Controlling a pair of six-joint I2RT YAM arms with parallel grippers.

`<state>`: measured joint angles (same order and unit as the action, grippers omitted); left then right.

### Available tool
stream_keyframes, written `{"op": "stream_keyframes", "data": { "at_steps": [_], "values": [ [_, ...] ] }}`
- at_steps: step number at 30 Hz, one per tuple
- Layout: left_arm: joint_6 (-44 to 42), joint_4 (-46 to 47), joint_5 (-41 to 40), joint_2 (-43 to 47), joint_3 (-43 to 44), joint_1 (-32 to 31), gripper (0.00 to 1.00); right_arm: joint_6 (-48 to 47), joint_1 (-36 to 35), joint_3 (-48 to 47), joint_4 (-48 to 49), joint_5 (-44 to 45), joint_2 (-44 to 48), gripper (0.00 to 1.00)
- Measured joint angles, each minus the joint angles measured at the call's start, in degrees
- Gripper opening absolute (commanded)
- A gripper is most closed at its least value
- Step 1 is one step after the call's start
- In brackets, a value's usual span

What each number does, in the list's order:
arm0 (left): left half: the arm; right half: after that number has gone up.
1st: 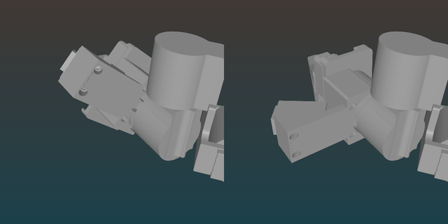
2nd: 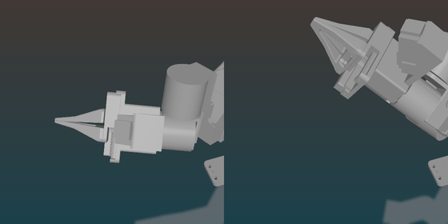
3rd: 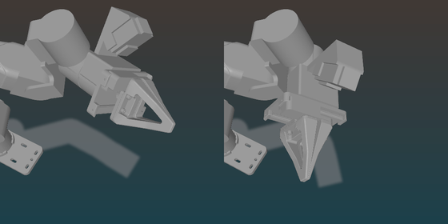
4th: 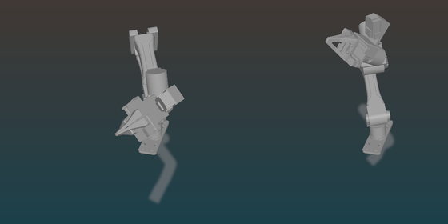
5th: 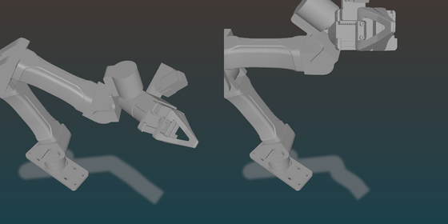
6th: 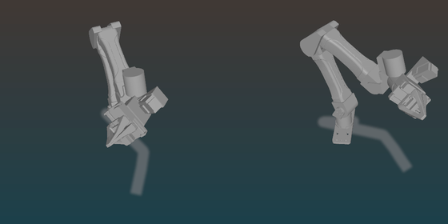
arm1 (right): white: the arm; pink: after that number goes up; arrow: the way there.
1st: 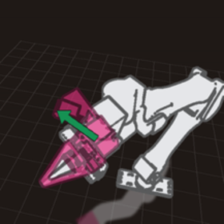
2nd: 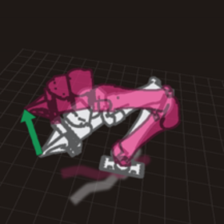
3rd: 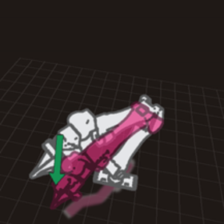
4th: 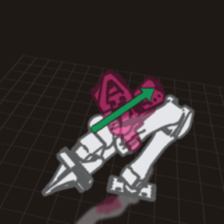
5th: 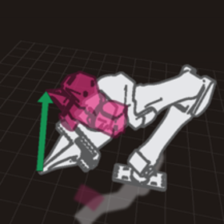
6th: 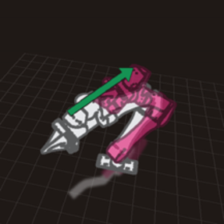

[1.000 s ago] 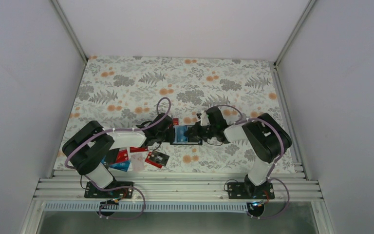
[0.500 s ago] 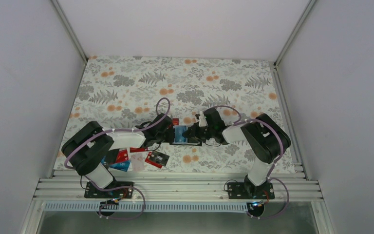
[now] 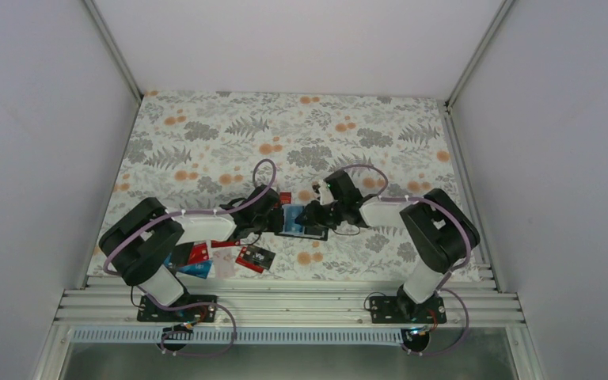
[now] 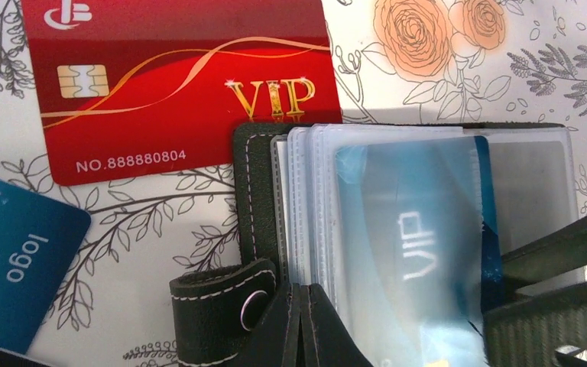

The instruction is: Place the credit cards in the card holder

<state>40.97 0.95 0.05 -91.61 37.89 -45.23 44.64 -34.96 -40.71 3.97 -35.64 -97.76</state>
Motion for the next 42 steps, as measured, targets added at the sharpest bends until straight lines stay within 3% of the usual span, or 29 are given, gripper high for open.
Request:
{"op": "stream_keyframes", "data": {
  "at_steps": [9, 17, 19, 24, 30, 36, 42],
  "values": [
    [0.2, -1.1, -0.6, 1.2, -0.8, -0.3, 0.02, -5.8, -0.1, -0.7, -12.0, 4.4, 5.5, 0.42],
    [0.2, -5.2, -1.2, 3.2, -0.8, -0.3, 0.03, -10.3, -0.1, -3.7, -20.2, 8.7, 9.7, 0.44],
    [0.2, -7.3, -1.6, 4.7, -0.8, -0.3, 0.07, -11.5, -0.1, -5.2, -21.6, 9.5, 10.6, 0.42],
    [-0.3, -10.6, -2.1, 8.3, -0.5, -0.3, 0.24, -13.1, -0.1, -7.1, -22.3, 10.4, 11.7, 0.25],
    [-1.4, -12.7, -1.7, 9.5, 1.0, -0.3, 0.25, -13.5, -0.3, -7.2, -21.3, 10.0, 10.1, 0.13],
    [-2.0, -12.3, 1.7, 9.5, 1.5, -0.3, 0.33, -13.3, -1.2, -7.3, -19.1, 8.2, 6.0, 0.05],
    [-2.8, -11.3, 5.0, 8.6, 1.9, 0.3, 0.38, -13.2, -1.8, -7.5, -16.8, 6.2, 3.0, 0.04]
  ]
}}
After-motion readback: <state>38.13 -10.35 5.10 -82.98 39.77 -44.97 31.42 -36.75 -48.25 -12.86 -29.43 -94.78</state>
